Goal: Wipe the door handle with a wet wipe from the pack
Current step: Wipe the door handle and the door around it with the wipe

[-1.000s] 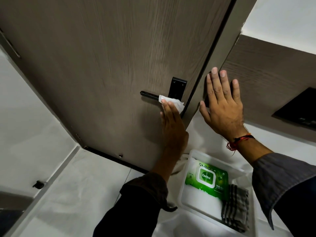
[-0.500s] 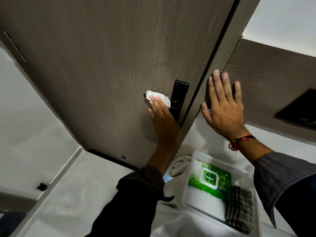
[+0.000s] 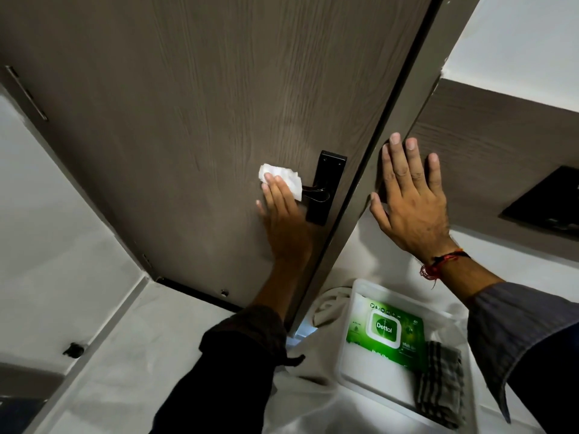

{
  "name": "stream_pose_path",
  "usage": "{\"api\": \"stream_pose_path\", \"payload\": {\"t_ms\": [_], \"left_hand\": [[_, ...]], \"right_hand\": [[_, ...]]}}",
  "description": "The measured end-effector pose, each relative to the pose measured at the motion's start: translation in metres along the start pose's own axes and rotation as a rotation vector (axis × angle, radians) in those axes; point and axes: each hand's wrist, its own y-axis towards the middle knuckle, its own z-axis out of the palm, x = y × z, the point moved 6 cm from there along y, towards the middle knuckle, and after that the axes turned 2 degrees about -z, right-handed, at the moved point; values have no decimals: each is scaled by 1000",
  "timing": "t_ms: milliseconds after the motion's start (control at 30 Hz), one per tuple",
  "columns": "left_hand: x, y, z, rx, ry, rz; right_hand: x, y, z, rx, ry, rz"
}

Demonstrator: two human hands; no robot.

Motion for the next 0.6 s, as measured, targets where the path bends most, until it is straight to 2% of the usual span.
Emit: {"api": "stream_pose_path", "payload": {"t_ms": [133, 267, 333, 400, 467, 500, 533, 567, 600], "left_hand": [[-5, 7, -13, 31, 106, 45], [-33, -16, -13, 95, 118, 313], [-40, -19, -19, 135, 95, 415], [-40, -15, -27, 185, 66, 461], [-35, -7, -32, 202, 88, 500], [-32, -4, -33, 201, 103, 525], [-30, -2, -36, 201, 105, 550], [-28, 0, -37, 199, 98, 575], [-26, 1, -39, 213, 79, 604]], "right_hand": [[6, 1, -6, 52, 31, 46], [18, 5, -18, 105, 109, 99], [34, 1, -27, 109, 262, 63], [59, -15, -28, 183, 553, 85], [81, -27, -22, 383, 860, 293], [92, -34, -11, 508, 1096, 507], [103, -38, -1, 596, 1414, 796], [115, -40, 5, 634, 1696, 1059], [122, -39, 10, 616, 1878, 1265]]}}
